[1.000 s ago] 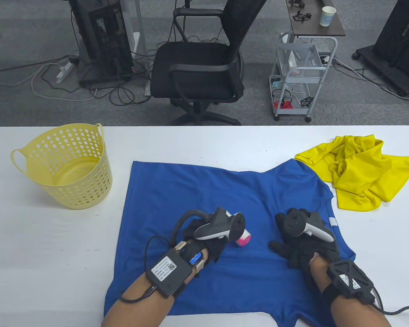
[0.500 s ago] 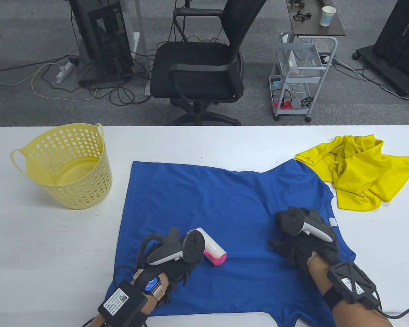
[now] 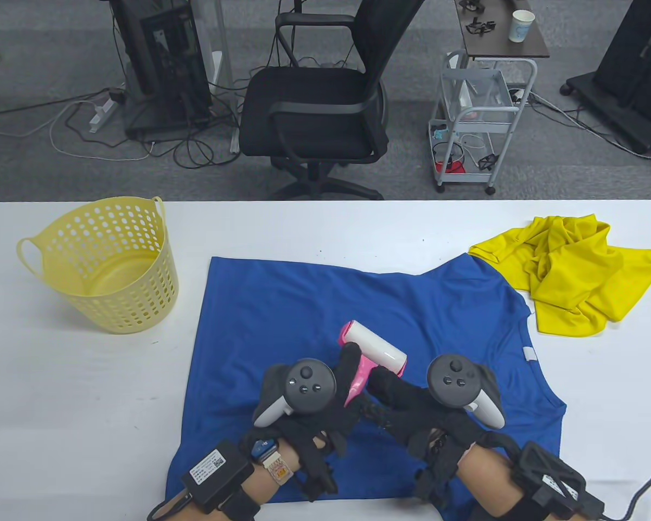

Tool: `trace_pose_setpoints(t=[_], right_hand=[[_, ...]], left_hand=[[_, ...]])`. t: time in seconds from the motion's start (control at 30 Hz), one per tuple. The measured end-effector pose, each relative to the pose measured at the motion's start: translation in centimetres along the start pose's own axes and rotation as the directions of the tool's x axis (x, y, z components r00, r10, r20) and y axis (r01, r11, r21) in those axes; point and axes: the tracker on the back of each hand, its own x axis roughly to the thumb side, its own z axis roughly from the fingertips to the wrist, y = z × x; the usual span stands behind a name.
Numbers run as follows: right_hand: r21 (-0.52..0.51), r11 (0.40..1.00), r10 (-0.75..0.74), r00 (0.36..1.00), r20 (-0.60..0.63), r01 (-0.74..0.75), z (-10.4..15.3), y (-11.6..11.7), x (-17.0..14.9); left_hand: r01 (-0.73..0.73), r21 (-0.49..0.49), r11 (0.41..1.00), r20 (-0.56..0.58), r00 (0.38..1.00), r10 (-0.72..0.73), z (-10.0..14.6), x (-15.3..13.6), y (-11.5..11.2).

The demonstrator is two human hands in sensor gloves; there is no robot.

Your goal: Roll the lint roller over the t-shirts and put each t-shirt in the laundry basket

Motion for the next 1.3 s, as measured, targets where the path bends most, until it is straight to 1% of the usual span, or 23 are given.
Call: trace_pose_setpoints(t=[0.07, 0.1, 0.13, 0.2, 0.27, 0.33, 0.43, 0.5, 0.53, 0.57, 0.6, 0.63, 0.67, 0.7, 0.73, 0.77, 0.8, 0.83, 0.87, 0.9, 1.0, 1.13, 1.3], right_hand=[[0.033, 0.994, -0.103, 0.995, -0.018, 0.103, -0.2, 0.4, -0.8], [0.040, 0.989, -0.145, 0.989, -0.024, 0.146, -0.1, 0.5, -1.0], [0.043, 0.978, -0.203, 0.979, -0.026, 0.204, 0.0, 0.5, -1.1], [-0.017, 0.959, -0.282, 0.959, -0.008, 0.282, 0.1, 0.2, -1.2], [-0.123, 0.951, -0.285, 0.958, 0.014, 0.285, -0.1, -0.3, -1.4], [-0.156, 0.953, -0.256, 0.966, 0.037, 0.259, -0.2, -0.6, -1.8], [-0.248, 0.944, -0.212, 0.976, 0.038, 0.215, -0.1, -2.2, -2.4], [-0.324, 0.937, -0.120, 0.992, 0.043, 0.127, 0.7, -4.3, -2.5], [-0.360, 0.933, -0.017, 1.000, 0.017, 0.022, 1.3, -5.7, -2.4], [-0.371, 0.925, 0.081, 0.997, -0.003, -0.076, 1.9, -6.9, -2.2], [-0.391, 0.900, 0.189, 0.981, -0.048, -0.192, 2.6, -8.0, -1.9], [-0.413, 0.840, 0.322, 0.936, -0.141, -0.351, 3.6, -9.3, -1.7], [-0.420, 0.798, 0.394, 0.902, -0.177, -0.432, 4.1, -9.9, -1.5], [-0.420, 0.707, 0.501, 0.822, -0.271, -0.569, 5.0, -10.7, -1.5], [-0.404, 0.692, 0.516, 0.801, -0.302, -0.598, 5.2, -10.9, -1.6], [-0.314, 0.697, 0.539, 0.760, -0.363, -0.645, 5.8, -11.1, -2.0], [-0.249, 0.714, 0.538, 0.741, -0.402, -0.654, 6.1, -11.1, -2.5], [-0.225, 0.725, 0.533, 0.737, -0.415, -0.651, 6.2, -11.0, -2.8], [-0.192, 0.744, 0.523, 0.737, -0.428, -0.640, 6.3, -11.0, -3.1], [-0.128, 0.777, 0.511, 0.736, -0.444, -0.616, 6.2, -10.8, -3.5], [-0.061, 0.789, 0.520, 0.718, -0.463, -0.611, 5.3, -10.0, -4.2], [-0.050, 0.708, 0.599, 0.636, -0.486, -0.705, 3.2, -9.3, -4.0], [-0.071, 0.731, 0.556, 0.654, -0.514, -0.678, -1.9, -10.3, -4.5]], left_hand=[[-0.020, -0.056, 0.998, 0.065, 0.998, 0.024, 0.0, 0.1, -0.4], [-0.056, -0.080, 0.995, 0.101, 0.993, 0.064, -0.1, -0.2, -0.4], [-0.128, -0.152, 0.980, 0.134, 0.980, 0.149, -0.3, -0.5, -0.3], [-0.229, -0.255, 0.939, 0.122, 0.956, 0.266, -0.4, -0.8, -0.3], [-0.202, -0.259, 0.944, 0.150, 0.958, 0.246, -0.5, -0.9, -0.3], [-0.181, -0.256, 0.950, 0.141, 0.965, 0.222, -0.6, -1.0, -0.3], [-0.187, -0.164, 0.969, 0.104, 0.973, 0.205, -0.5, -1.7, 0.5], [-0.114, -0.010, 0.993, 0.043, 0.992, 0.115, 0.0, -3.1, 2.0], [0.011, 0.096, 0.995, -0.011, 1.000, -0.010, 0.3, -4.3, 3.0], [0.150, 0.157, 0.976, -0.055, 0.988, -0.143, 0.5, -5.3, 3.6], [0.379, 0.188, 0.906, -0.127, 0.924, -0.360, 0.5, -7.0, 4.5], [0.594, 0.120, 0.795, -0.206, 0.798, -0.565, 0.5, -8.9, 5.1], [0.711, 0.003, 0.704, -0.270, 0.678, -0.684, 0.5, -10.6, 5.5], [0.764, -0.177, 0.620, -0.309, 0.555, -0.772, 0.8, -12.8, 5.7], [0.751, -0.257, 0.609, -0.310, 0.533, -0.788, 1.0, -13.9, 5.5], [0.647, -0.382, 0.659, -0.331, 0.570, -0.752, 1.3, -15.7, 5.4], [0.524, -0.459, 0.717, -0.408, 0.593, -0.694, 1.8, -17.1, 5.1], [0.423, -0.484, 0.766, -0.468, 0.614, -0.636, 2.1, -18.0, 4.9], [0.287, -0.468, 0.836, -0.524, 0.671, -0.524, 2.3, -18.8, 4.7], [0.249, -0.431, 0.868, -0.566, 0.675, -0.474, 2.3, -19.0, 4.7], [0.283, -0.465, 0.839, -0.550, 0.650, -0.525, 2.1, -19.0, 4.8], [0.294, -0.471, 0.832, -0.523, 0.666, -0.531, 2.2, -19.1, 4.8], [0.280, -0.483, 0.830, -0.517, 0.674, -0.528, 2.3, -19.1, 4.7]])
